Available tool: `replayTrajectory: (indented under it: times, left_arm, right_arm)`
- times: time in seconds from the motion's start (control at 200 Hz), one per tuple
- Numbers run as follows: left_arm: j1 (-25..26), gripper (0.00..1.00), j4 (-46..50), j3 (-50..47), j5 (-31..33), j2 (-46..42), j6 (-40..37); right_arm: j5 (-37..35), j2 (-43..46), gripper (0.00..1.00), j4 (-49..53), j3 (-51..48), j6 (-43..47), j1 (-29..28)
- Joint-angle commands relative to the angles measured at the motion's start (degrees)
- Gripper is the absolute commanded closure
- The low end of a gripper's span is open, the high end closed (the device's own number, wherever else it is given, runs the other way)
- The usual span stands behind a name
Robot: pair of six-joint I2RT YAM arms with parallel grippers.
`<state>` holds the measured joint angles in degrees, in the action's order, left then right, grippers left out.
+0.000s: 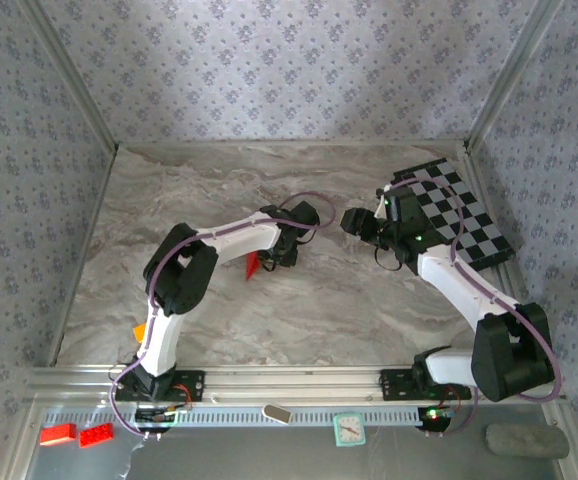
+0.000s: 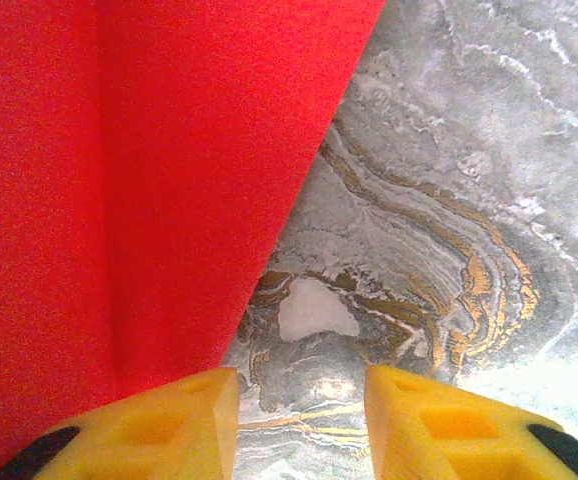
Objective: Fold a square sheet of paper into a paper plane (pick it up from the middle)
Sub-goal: Turn over the paper at the center of the table.
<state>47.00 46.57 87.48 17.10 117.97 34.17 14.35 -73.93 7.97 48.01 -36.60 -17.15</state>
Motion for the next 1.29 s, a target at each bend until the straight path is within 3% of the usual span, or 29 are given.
replayTrajectory:
  times: [0.0,0.135,0.355,0.46,0.66,0.81,1.289]
  left_arm:
    - [0.4,0.63,1.9,1.0,-0.8,0.0,0.7]
    - [1.6,0.63,1.3,1.2,-4.5,-1.6,1.1]
    - [2.9,0.59,-10.4,-6.5,-21.9,-7.3,8.2]
    - [3.0,0.56,-15.3,-10.4,-26.2,-10.7,12.2]
    - [1.7,0.46,-18.3,-14.6,-25.6,-17.9,14.9]
    - [-2.7,0.43,-20.0,-18.3,-23.7,-20.6,15.6]
    - [-14.8,0.39,-29.8,-22.1,-27.2,-13.9,19.1]
  right_arm:
    - [-0.1,1.1,0.39,0.1,-0.6,-0.6,0.6]
    - [-0.3,1.6,0.39,0.0,-1.1,-0.9,1.1]
    - [-0.7,1.8,0.39,-0.7,-1.9,-1.8,2.1]
    - [-0.8,1.8,0.39,-0.7,-2.3,-2.0,2.5]
    - [-0.7,1.8,0.37,-1.5,-2.8,-2.4,2.7]
    - [0.2,1.3,0.34,-2.3,-3.0,-2.7,2.6]
    - [1.0,0.1,0.30,-3.1,-2.4,-2.9,1.6]
